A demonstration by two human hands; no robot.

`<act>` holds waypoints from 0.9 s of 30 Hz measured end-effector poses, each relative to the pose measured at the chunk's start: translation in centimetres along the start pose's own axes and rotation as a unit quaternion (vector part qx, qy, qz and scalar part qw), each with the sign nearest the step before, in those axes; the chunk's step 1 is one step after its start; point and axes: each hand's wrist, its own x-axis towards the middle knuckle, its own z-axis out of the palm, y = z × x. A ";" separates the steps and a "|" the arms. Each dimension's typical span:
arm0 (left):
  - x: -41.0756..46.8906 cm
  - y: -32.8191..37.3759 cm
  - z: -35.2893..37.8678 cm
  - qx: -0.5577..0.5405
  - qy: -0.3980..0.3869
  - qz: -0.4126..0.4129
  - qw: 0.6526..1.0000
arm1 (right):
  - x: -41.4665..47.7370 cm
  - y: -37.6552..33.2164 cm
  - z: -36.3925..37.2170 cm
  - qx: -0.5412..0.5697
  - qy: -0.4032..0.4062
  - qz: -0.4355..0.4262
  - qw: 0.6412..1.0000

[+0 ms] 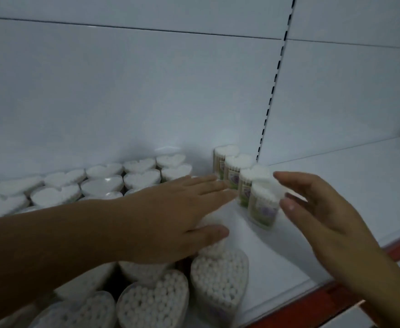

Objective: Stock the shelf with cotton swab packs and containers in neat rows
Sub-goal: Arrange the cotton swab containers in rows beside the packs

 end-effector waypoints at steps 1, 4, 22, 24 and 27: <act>0.6 -0.8 -0.2 0.006 0.000 -0.021 1.000 | 2.2 0.5 -0.3 -0.007 0.030 0.030 0.999; 2.7 -3.6 0.2 0.017 -0.013 -0.102 0.995 | 8.3 3.2 -1.2 0.042 0.043 0.137 0.989; 3.9 -7.2 2.6 0.066 -0.065 -0.291 0.952 | 16.5 10.0 1.3 0.367 -0.084 0.302 0.876; 3.9 -7.1 2.6 0.079 -0.068 -0.286 0.953 | 16.8 10.3 1.5 0.388 -0.079 0.299 0.868; 3.6 -7.5 3.0 0.073 -0.040 -0.270 0.959 | 16.8 10.6 1.7 0.410 -0.058 0.297 0.860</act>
